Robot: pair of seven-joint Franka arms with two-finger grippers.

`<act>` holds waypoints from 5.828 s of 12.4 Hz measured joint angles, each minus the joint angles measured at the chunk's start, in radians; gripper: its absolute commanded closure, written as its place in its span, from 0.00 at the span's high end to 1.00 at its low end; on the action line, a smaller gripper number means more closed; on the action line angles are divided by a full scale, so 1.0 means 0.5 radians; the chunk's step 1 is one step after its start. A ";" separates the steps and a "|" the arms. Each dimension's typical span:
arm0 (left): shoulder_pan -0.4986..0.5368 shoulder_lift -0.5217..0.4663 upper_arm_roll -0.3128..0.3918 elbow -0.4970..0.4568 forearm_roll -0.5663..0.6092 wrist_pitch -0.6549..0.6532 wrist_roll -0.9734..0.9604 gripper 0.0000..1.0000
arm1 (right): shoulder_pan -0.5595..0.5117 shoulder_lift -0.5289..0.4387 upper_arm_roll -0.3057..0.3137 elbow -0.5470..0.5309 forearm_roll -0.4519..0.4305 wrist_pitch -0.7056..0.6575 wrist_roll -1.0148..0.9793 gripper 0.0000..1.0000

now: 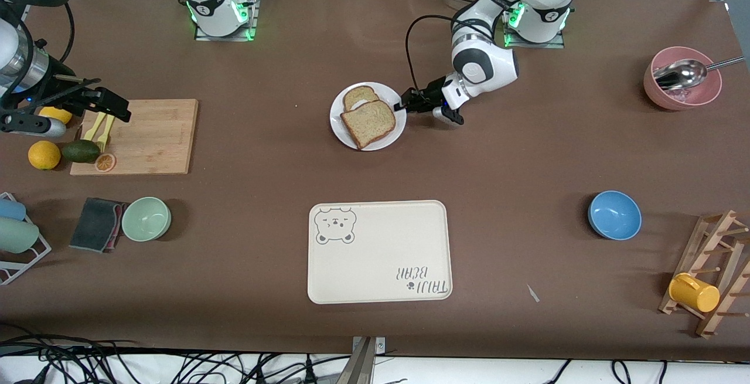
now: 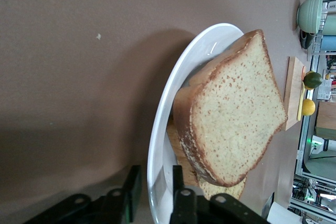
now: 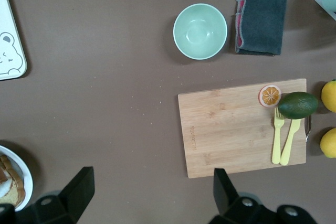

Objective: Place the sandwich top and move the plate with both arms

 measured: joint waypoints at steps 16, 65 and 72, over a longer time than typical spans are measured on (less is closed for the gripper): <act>0.105 0.004 0.013 0.133 -0.002 0.005 0.007 0.00 | 0.020 0.085 0.007 0.084 0.030 0.084 0.014 1.00; -0.189 0.465 0.431 1.660 -0.004 1.021 -0.575 1.00 | 0.113 0.128 0.021 0.065 0.008 0.212 0.014 1.00; -0.143 0.392 0.432 1.651 -0.004 1.069 -0.576 1.00 | 0.112 0.128 0.018 0.065 0.025 0.203 0.014 1.00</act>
